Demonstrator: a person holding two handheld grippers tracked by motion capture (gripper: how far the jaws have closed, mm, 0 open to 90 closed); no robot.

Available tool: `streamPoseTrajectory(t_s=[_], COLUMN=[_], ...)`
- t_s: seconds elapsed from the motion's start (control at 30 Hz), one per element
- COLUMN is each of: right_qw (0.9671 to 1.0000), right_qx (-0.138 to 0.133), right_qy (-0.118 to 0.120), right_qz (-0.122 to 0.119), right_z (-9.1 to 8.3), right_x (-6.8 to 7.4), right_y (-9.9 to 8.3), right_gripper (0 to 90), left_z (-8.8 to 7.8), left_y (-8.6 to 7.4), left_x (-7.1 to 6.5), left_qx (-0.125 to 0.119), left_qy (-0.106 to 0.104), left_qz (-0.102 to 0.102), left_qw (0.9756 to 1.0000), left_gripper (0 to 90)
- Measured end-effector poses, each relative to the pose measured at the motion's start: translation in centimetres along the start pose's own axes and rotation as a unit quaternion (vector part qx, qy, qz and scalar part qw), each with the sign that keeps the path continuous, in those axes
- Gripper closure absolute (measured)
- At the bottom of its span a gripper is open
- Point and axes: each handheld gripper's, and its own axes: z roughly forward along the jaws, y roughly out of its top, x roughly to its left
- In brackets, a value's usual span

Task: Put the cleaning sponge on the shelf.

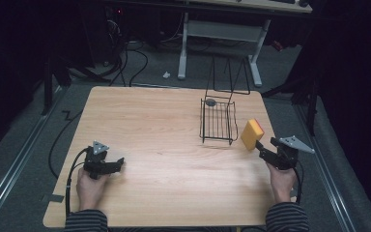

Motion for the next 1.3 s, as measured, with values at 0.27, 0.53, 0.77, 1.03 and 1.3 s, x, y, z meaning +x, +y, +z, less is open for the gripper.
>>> streamPoseTrajectory(t_s=[0.27, 0.53, 0.77, 1.03, 1.3], right_qw=[1.0000, 0.9998, 0.9994, 0.9991, 0.9986], right_qx=[0.003, 0.007, 0.018, 0.033, 0.042], right_qy=[0.000, -0.002, 0.005, -0.003, -0.005], right_qz=[0.002, 0.019, 0.028, 0.027, 0.033], right_z=[1.8, 3.5, 5.1, 6.4, 7.3], right_x=[0.2, -0.2, -0.2, -0.3, -0.3], right_y=[0.8, 0.5, -0.2, -0.8, -1.3], right_gripper=[32.5, 32.0, 32.4, 34.3, 37.7], left_z=[0.0, 0.0, 0.0, 0.0, 0.0], left_y=[0.0, 0.0, 0.0, 0.0, 0.0], left_x=[0.0, 0.0, 0.0, 0.0, 0.0], left_qx=[0.000, 0.000, 0.000, 0.000, 0.000], left_qy=[0.000, 0.000, 0.000, 0.000, 0.000], left_qz=[0.000, 0.000, 0.000, 0.000, 0.000], left_qw=[1.0000, 1.0000, 1.0000, 1.0000, 1.0000], left_gripper=[17.2, 17.3, 17.2, 17.2, 17.2])
